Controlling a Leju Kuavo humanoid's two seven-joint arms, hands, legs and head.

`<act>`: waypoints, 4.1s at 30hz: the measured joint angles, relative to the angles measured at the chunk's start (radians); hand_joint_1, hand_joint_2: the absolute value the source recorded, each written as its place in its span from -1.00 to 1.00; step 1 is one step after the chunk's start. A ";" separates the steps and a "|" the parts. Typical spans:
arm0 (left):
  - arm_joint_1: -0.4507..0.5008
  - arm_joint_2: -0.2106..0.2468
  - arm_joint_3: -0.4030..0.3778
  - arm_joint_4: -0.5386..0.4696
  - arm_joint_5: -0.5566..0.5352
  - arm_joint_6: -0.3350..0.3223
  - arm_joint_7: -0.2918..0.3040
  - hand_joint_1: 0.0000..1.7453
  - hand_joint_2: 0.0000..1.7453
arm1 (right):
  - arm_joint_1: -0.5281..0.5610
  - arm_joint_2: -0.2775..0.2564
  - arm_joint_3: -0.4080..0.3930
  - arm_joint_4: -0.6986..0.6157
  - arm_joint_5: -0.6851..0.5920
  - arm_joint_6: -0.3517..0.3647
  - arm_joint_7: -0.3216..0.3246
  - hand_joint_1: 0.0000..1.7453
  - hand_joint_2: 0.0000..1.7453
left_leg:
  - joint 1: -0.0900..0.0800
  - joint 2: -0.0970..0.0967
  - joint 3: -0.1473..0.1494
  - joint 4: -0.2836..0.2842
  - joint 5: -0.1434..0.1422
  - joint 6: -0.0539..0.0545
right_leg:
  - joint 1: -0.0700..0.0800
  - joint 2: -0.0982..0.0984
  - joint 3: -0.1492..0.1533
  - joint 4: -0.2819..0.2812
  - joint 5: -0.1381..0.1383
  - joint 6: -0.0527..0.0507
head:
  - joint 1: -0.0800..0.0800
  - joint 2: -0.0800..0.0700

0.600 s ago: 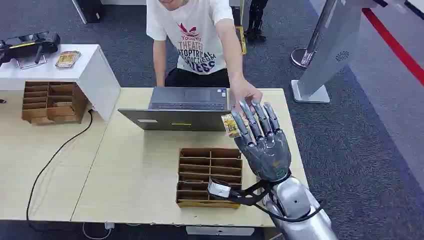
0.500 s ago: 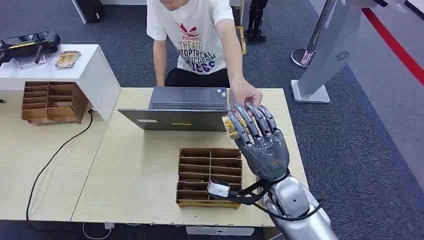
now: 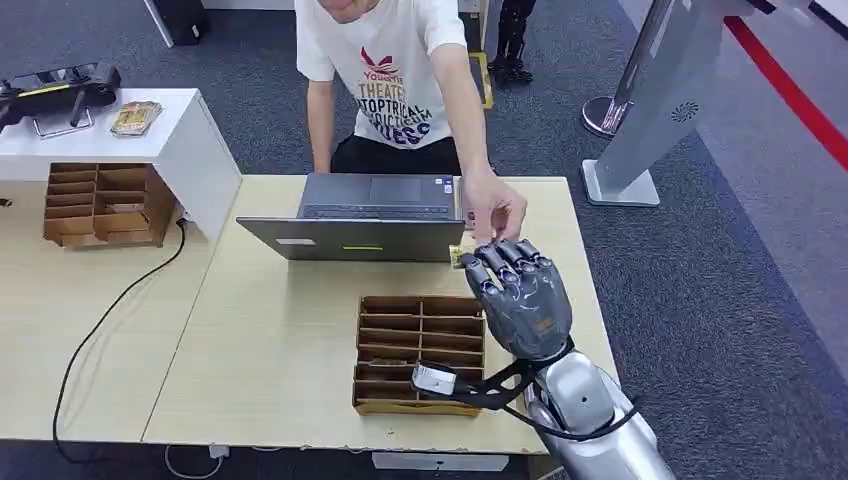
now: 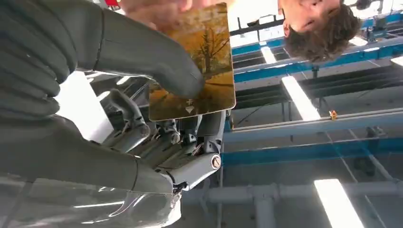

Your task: Pass the card to the sensor for recognition and then transmit it.

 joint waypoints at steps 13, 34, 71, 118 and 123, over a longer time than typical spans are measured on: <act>0.000 0.000 0.000 0.000 0.000 0.000 0.000 1.00 -1.00 | 0.001 -0.002 0.013 0.012 -0.006 0.000 0.000 1.00 1.00 | 0.000 0.000 0.000 0.000 0.000 0.000 | 0.000 0.000 0.000 0.000 0.000 0.000 | 0.000 0.000; 0.002 -0.005 0.026 0.000 0.009 0.011 0.000 1.00 -1.00 | 0.134 0.109 -0.154 -0.075 -0.501 0.000 -0.191 1.00 1.00 | 0.000 0.000 -0.001 0.000 0.000 0.000 | 0.000 0.000 -0.001 0.000 0.000 0.000 | 0.000 0.000; 0.005 -0.020 0.146 0.000 0.015 0.043 0.003 1.00 -1.00 | 0.461 0.061 -0.412 -0.227 -1.809 0.575 -0.138 1.00 1.00 | 0.000 0.000 -0.005 0.001 0.000 0.000 | 0.000 0.000 -0.005 0.000 0.001 0.001 | 0.000 0.000; 0.005 -0.019 0.157 0.000 -0.036 0.021 0.000 1.00 -1.00 | 0.324 -0.083 -0.404 0.148 -1.615 0.619 -0.026 1.00 1.00 | 0.000 0.000 -0.005 0.001 0.000 0.000 | 0.000 0.000 -0.005 0.000 0.001 0.001 | 0.000 0.000; 0.005 -0.019 0.162 0.000 -0.036 0.021 0.000 1.00 -1.00 | 0.319 -0.100 -0.401 0.152 -1.563 0.614 -0.014 1.00 1.00 | 0.000 0.000 -0.005 0.001 0.000 0.000 | 0.000 0.000 -0.005 0.000 0.001 0.001 | 0.000 0.000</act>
